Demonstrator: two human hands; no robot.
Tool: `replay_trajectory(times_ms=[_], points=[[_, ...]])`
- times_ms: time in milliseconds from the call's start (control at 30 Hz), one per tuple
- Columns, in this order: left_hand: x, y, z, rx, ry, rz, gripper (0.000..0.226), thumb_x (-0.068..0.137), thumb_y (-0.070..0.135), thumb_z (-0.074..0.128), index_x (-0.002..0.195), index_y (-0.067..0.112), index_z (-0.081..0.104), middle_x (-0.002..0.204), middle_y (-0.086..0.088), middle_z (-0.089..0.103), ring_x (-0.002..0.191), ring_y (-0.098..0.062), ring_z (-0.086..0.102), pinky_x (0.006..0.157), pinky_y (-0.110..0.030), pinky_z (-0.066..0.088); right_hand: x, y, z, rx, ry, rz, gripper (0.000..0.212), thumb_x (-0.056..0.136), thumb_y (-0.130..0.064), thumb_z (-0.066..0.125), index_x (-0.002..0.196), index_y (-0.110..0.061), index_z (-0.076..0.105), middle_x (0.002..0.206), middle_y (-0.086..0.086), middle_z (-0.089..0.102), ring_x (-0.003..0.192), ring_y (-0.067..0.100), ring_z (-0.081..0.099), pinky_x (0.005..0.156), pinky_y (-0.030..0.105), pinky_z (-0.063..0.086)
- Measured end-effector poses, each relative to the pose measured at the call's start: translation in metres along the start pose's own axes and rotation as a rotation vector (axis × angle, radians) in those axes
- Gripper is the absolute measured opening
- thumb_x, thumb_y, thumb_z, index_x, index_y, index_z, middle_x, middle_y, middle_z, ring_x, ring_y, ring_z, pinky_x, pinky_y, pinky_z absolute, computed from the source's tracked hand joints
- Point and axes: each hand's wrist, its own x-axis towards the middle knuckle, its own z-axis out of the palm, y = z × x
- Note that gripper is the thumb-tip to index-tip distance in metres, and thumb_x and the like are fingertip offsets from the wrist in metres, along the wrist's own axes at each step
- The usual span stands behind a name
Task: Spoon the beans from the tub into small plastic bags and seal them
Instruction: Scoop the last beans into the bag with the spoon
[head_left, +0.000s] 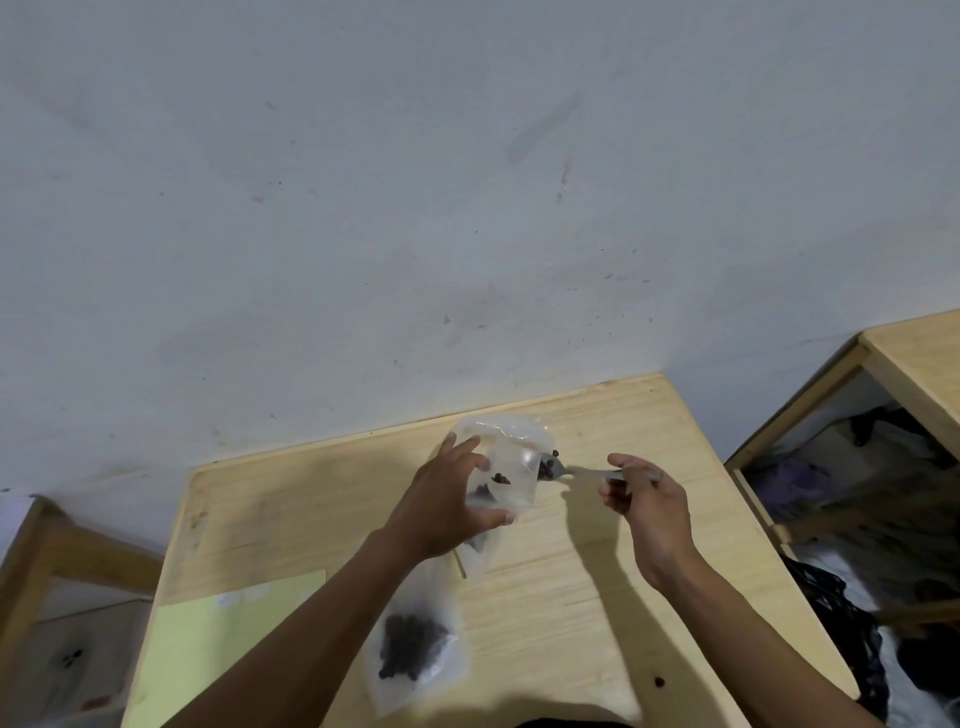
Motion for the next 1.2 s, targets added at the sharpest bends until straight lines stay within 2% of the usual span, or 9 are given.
replay_trajectory(times_ms=[100, 200, 333, 567, 633, 700, 833, 967, 1200], points=[[-0.007, -0.001, -0.004, -0.047, 0.048, -0.031, 0.075, 0.070, 0.056, 0.078, 0.131, 0.024, 0.051, 0.144, 0.007, 0.049, 0.146, -0.016, 0.026, 0.111, -0.035, 0.033, -0.003, -0.022, -0.001, -0.008, 0.012, -0.092, 0.024, 0.101, -0.007, 0.044, 0.101, -0.006, 0.068, 0.079, 0.013, 0.060, 0.065, 0.019, 0.058, 0.069, 0.030, 0.050], [-0.011, -0.003, -0.006, -0.013, 0.116, -0.047, 0.072, 0.069, 0.059, 0.076, 0.128, 0.024, 0.053, 0.130, 0.006, 0.056, 0.123, -0.016, 0.049, 0.097, -0.030, 0.041, -0.007, -0.046, 0.003, -0.042, 0.008, -0.165, 0.023, 0.099, -0.009, 0.044, 0.100, -0.010, 0.068, 0.076, 0.008, 0.060, 0.060, 0.014, 0.057, 0.057, 0.020, 0.044], [-0.013, 0.001, -0.007, 0.008, 0.154, -0.068, 0.074, 0.071, 0.059, 0.075, 0.132, 0.022, 0.052, 0.129, 0.005, 0.060, 0.114, -0.016, 0.053, 0.097, -0.036, 0.044, -0.019, -0.069, 0.014, -0.073, -0.090, -0.302, 0.024, 0.100, -0.008, 0.045, 0.094, -0.012, 0.068, 0.075, 0.003, 0.061, 0.060, 0.012, 0.057, 0.065, 0.025, 0.048], [-0.012, 0.010, -0.007, -0.043, 0.205, -0.068, 0.070, 0.072, 0.057, 0.076, 0.127, 0.020, 0.054, 0.124, 0.005, 0.063, 0.105, -0.015, 0.059, 0.092, -0.036, 0.048, -0.041, -0.076, 0.027, -0.543, -0.383, -0.602, 0.018, 0.100, -0.014, 0.053, 0.102, -0.024, 0.067, 0.081, -0.007, 0.067, 0.076, 0.004, 0.062, 0.064, 0.010, 0.041], [-0.013, 0.010, -0.007, -0.053, 0.215, -0.074, 0.069, 0.072, 0.056, 0.077, 0.126, 0.020, 0.054, 0.123, 0.006, 0.063, 0.105, -0.015, 0.060, 0.092, -0.037, 0.048, -0.044, -0.078, 0.028, -0.610, -0.429, -0.691, 0.018, 0.099, -0.013, 0.054, 0.104, -0.026, 0.066, 0.092, -0.011, 0.067, 0.085, 0.004, 0.064, 0.064, 0.008, 0.039], [-0.015, 0.008, -0.008, -0.071, 0.222, -0.088, 0.069, 0.071, 0.056, 0.077, 0.126, 0.020, 0.053, 0.122, 0.006, 0.063, 0.105, -0.014, 0.060, 0.091, -0.036, 0.049, -0.045, -0.081, 0.029, -0.580, -0.408, -0.709, 0.017, 0.099, -0.013, 0.055, 0.105, -0.024, 0.066, 0.088, -0.008, 0.067, 0.083, 0.003, 0.064, 0.063, 0.008, 0.040], [-0.021, 0.001, -0.009, -0.200, 0.236, -0.171, 0.075, 0.069, 0.056, 0.078, 0.130, 0.021, 0.053, 0.123, 0.009, 0.063, 0.106, -0.009, 0.060, 0.090, -0.034, 0.052, -0.033, -0.081, 0.027, -0.256, -0.220, -0.570, 0.014, 0.100, -0.014, 0.052, 0.106, -0.017, 0.064, 0.081, 0.004, 0.065, 0.071, 0.009, 0.064, 0.066, 0.016, 0.050], [-0.030, -0.005, -0.009, -0.357, 0.315, -0.238, 0.067, 0.068, 0.051, 0.081, 0.124, 0.023, 0.057, 0.118, 0.010, 0.064, 0.103, -0.008, 0.060, 0.086, -0.028, 0.051, 0.002, -0.050, 0.016, 0.016, -0.078, -0.271, 0.009, 0.101, -0.013, 0.050, 0.099, -0.014, 0.059, 0.079, 0.006, 0.058, 0.065, 0.019, 0.059, 0.069, 0.031, 0.051], [-0.045, -0.011, -0.007, -0.460, 0.356, -0.279, 0.074, 0.066, 0.059, 0.081, 0.126, 0.025, 0.054, 0.117, 0.014, 0.062, 0.105, -0.005, 0.060, 0.088, -0.023, 0.051, 0.023, 0.036, 0.002, -0.116, -0.025, 0.026, 0.016, 0.099, -0.003, 0.045, 0.090, -0.011, 0.056, 0.084, 0.016, 0.061, 0.067, 0.023, 0.059, 0.071, 0.036, 0.053]])
